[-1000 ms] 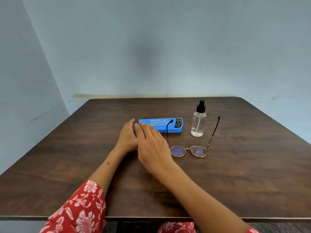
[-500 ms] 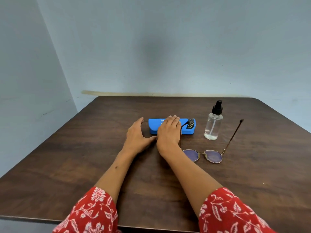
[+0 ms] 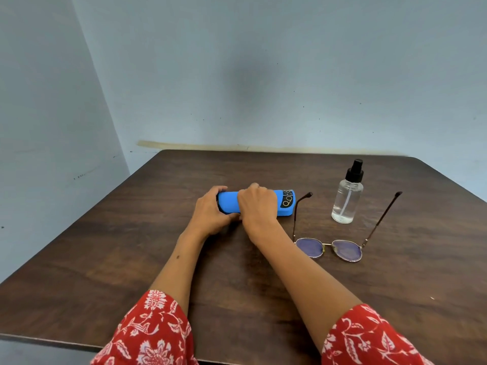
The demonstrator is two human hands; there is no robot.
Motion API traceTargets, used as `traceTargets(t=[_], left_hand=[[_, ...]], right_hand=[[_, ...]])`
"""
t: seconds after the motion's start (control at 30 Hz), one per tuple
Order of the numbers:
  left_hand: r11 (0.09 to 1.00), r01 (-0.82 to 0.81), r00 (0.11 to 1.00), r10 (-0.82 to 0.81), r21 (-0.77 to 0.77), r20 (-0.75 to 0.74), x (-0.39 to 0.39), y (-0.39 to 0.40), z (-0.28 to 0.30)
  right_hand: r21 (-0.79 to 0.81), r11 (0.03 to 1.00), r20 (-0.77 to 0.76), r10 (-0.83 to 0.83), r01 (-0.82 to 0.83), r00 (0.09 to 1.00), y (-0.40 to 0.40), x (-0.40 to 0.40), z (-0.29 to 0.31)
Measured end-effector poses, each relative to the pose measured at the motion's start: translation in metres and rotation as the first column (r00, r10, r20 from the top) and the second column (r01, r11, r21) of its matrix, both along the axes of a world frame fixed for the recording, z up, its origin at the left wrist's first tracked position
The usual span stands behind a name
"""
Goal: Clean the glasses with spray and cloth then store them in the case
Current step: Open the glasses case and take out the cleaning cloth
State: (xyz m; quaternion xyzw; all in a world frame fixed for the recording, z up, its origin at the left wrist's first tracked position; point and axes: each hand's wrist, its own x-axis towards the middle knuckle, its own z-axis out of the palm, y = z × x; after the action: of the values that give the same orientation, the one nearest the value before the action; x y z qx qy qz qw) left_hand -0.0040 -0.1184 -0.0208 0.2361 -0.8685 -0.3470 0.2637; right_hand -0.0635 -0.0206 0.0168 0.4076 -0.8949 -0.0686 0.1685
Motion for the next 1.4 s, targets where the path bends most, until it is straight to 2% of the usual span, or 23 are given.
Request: traceTargets(t=[0.3,0.6,0.77,1.0,1.23,1.4], left_hand=[[0.998,-0.002,1.000,0.003,0.058,-0.006,0.008,-0.001,0.002],[0.992,0.003,1.000,-0.003,0.124,-0.001,0.008,0.000,0.004],[0.983,-0.013,1.000,0.009,0.182,0.024,0.007,-0.002,0.004],[0.976,0.031,0.999,-0.033,0.215,0.002,0.008,-0.004,0.003],[0.976,0.058,0.998,-0.062,0.212,0.014,0.008,-0.009,0.000],[0.984,0.018,0.997,-0.030,0.176,0.067,0.006,-0.010,-0.001]], right_hand=[[0.039,0.990,-0.003,0.136,-0.136,0.991,0.001,0.001,0.005],[-0.020,0.989,0.020,0.147,-0.147,0.989,0.007,0.000,0.019],[-0.095,0.993,0.109,0.083,-0.073,0.991,0.003,-0.003,0.031],[-0.408,0.900,0.367,0.010,0.151,0.930,-0.004,-0.019,0.045],[-0.459,0.853,0.472,-0.003,0.249,0.882,-0.021,-0.031,0.048],[-0.412,0.885,0.428,-0.024,0.219,0.904,-0.022,-0.025,0.045]])
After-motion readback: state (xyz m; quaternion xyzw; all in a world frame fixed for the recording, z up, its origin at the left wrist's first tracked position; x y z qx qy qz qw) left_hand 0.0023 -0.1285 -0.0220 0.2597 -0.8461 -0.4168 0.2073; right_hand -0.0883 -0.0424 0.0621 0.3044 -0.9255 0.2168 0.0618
